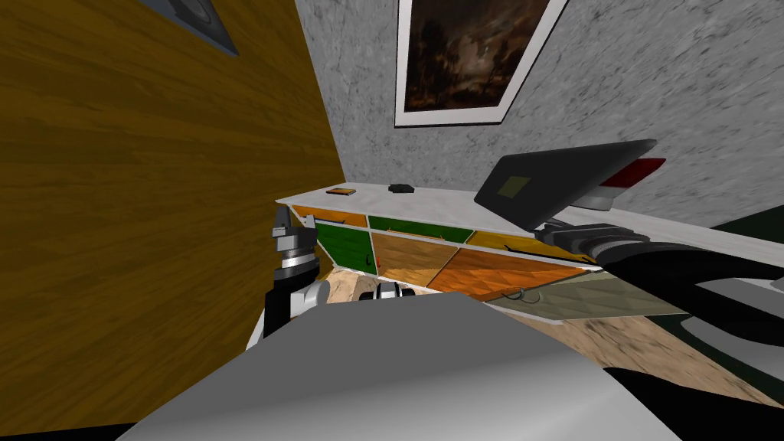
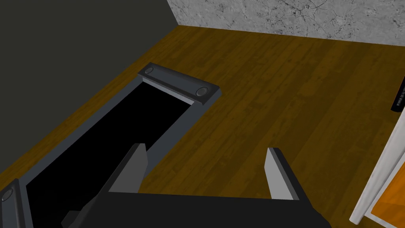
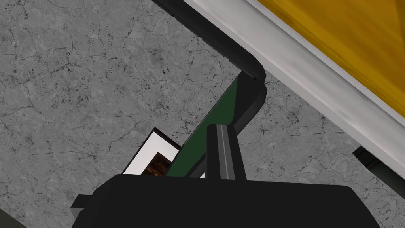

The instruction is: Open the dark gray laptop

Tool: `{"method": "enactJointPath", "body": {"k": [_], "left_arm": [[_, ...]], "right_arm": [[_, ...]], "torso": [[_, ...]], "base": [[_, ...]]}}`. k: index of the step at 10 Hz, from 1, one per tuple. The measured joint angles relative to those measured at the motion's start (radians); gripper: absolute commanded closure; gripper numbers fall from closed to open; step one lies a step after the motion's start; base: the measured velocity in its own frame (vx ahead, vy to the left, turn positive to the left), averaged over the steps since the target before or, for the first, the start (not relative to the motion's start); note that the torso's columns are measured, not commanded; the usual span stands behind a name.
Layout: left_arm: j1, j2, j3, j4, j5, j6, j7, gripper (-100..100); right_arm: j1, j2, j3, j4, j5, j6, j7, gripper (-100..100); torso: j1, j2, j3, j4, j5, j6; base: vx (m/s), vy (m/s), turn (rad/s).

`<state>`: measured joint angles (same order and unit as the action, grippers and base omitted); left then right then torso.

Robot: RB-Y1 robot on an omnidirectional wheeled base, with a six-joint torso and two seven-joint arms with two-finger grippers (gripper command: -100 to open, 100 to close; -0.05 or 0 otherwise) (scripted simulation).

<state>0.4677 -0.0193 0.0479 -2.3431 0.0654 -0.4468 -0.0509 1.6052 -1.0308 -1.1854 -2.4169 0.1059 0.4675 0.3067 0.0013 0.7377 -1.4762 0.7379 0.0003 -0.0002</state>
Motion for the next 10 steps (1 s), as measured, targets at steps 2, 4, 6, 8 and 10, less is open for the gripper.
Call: {"method": "enactJointPath", "body": {"k": [2,4,6,8,10], "left_arm": [[0.0,0.0,0.0,0.0,0.0,0.0,0.0,0],[0.0,0.0,0.0,0.0,0.0,0.0,0.0,0],[0.0,0.0,0.0,0.0,0.0,0.0,0.0,0],[0.0,0.0,0.0,0.0,0.0,0.0,0.0,0],[0.0,0.0,0.0,0.0,0.0,0.0,0.0,0]], "right_arm": [[0.03,-0.015,-0.041,-0.026,-0.059,0.006,-0.036,100],[0.071,-0.017,-0.094,-0.065,-0.125,0.003,-0.082,100],[0.088,-0.03,-0.119,-0.075,-0.161,0.005,-0.112,-100],[0.069,-0.024,-0.116,-0.068,-0.138,-0.006,-0.098,-100],[0.044,-0.012,-0.113,-0.07,-0.102,-0.022,-0.076,-100]], "torso": [[-0.001,0.001,0.0,0.0,0.0,0.0],[-0.002,0.0,0.0,0.0,0.0,0.0],[0.0,0.0,0.0,0.0,0.0,0.0],[0.002,0.008,0.005,0.003,0.001,0.001],[-0.001,0.003,0.002,0.001,0.0,0.0]], "base": [[-0.006,-0.063,-0.072],[0.001,-0.067,-0.062],[-0.055,-0.007,-0.005],[-0.179,0.028,-0.002],[-0.197,0.029,0.017]]}}
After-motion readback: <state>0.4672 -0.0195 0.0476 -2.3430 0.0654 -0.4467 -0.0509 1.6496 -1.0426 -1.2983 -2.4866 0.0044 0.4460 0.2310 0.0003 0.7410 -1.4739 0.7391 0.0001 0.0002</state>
